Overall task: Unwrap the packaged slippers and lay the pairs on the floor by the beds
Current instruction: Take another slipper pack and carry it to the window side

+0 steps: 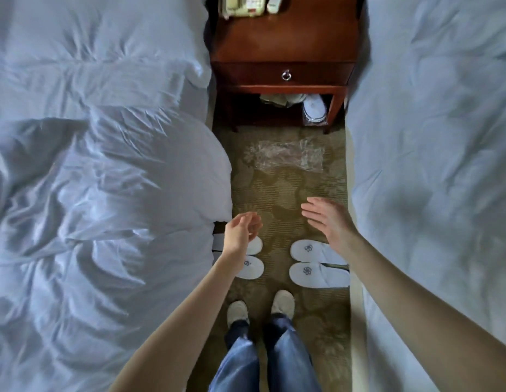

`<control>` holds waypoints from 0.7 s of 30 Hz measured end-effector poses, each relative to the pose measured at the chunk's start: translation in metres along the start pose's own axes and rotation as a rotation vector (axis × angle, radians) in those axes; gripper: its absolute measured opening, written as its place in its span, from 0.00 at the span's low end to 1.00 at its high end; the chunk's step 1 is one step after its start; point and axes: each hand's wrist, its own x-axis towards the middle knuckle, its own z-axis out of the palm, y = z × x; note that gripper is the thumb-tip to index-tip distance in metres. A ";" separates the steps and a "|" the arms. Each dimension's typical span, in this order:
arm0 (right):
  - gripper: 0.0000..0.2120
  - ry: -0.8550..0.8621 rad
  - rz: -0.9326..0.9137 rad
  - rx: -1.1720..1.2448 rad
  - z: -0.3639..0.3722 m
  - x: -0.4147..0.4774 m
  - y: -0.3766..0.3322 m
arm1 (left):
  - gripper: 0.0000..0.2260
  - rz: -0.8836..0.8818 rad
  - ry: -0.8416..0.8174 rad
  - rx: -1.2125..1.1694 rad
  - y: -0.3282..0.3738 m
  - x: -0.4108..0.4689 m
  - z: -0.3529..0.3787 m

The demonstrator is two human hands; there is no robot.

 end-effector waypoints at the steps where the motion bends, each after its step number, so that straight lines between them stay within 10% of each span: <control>1: 0.12 -0.002 -0.004 0.002 0.000 -0.010 -0.009 | 0.11 -0.012 0.008 0.009 0.005 -0.010 -0.003; 21: 0.14 0.155 -0.031 -0.065 -0.007 0.017 -0.123 | 0.13 0.126 0.012 0.047 0.135 0.048 -0.001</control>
